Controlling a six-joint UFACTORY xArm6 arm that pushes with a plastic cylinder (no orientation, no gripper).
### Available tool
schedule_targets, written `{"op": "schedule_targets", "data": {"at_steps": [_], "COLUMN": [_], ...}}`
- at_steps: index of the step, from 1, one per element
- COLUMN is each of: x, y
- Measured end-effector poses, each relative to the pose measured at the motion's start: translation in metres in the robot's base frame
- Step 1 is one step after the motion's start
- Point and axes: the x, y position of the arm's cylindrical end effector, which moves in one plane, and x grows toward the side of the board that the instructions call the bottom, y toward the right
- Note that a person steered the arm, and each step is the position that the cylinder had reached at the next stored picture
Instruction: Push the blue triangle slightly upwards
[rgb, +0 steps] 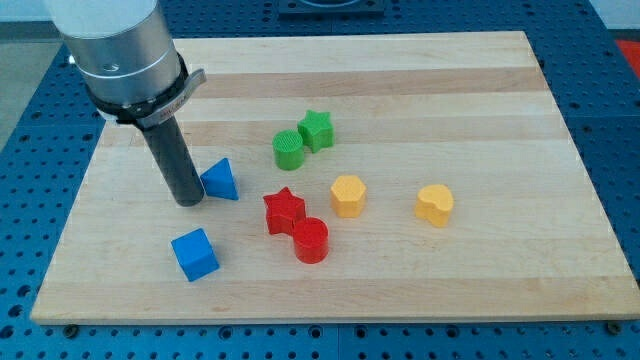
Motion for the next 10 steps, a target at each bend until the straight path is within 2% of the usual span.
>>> {"op": "schedule_targets", "data": {"at_steps": [1,2,4,5,6,7,8,10], "x": [0.025,0.017,-0.078,-0.073,-0.034,-0.030,-0.049,-0.093], "y": [0.002,0.026,0.016,-0.005,-0.024,0.002,0.033,0.039]}}
